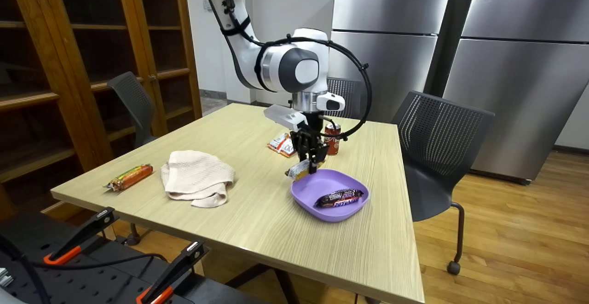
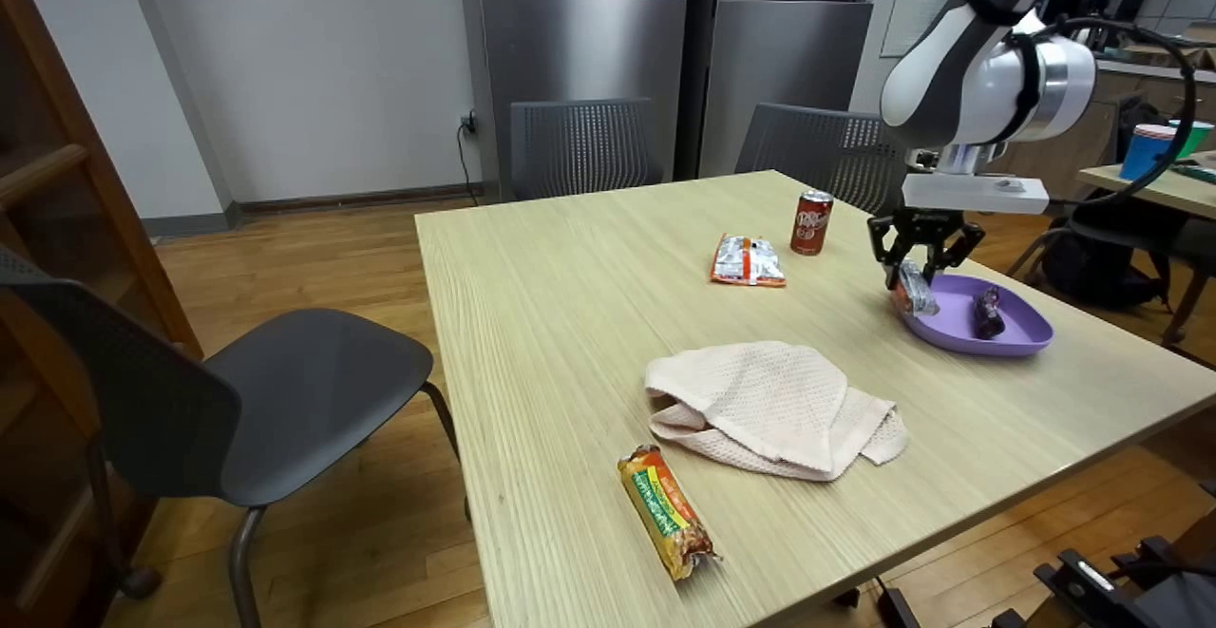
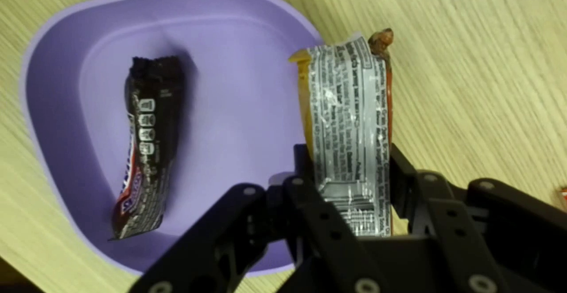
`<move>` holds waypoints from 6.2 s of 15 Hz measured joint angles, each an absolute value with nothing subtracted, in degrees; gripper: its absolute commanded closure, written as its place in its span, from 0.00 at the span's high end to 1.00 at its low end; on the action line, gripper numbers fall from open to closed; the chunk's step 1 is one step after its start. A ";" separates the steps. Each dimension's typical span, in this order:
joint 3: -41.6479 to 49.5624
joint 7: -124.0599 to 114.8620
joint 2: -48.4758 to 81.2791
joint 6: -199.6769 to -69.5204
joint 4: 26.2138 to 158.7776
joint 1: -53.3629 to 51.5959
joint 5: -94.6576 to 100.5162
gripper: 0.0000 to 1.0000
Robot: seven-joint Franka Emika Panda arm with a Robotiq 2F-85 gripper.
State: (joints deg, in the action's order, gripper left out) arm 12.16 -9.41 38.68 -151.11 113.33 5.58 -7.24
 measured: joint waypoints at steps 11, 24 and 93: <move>13.32 -9.72 39.48 -151.01 114.24 9.21 -7.42 0.17; 15.16 -12.56 40.80 -150.48 114.23 10.59 -7.42 0.17; -6.01 -11.96 33.74 -140.69 107.83 -17.56 0.81 1.00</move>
State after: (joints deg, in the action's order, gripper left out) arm -6.01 -11.96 33.74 -140.69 107.83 -17.56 0.81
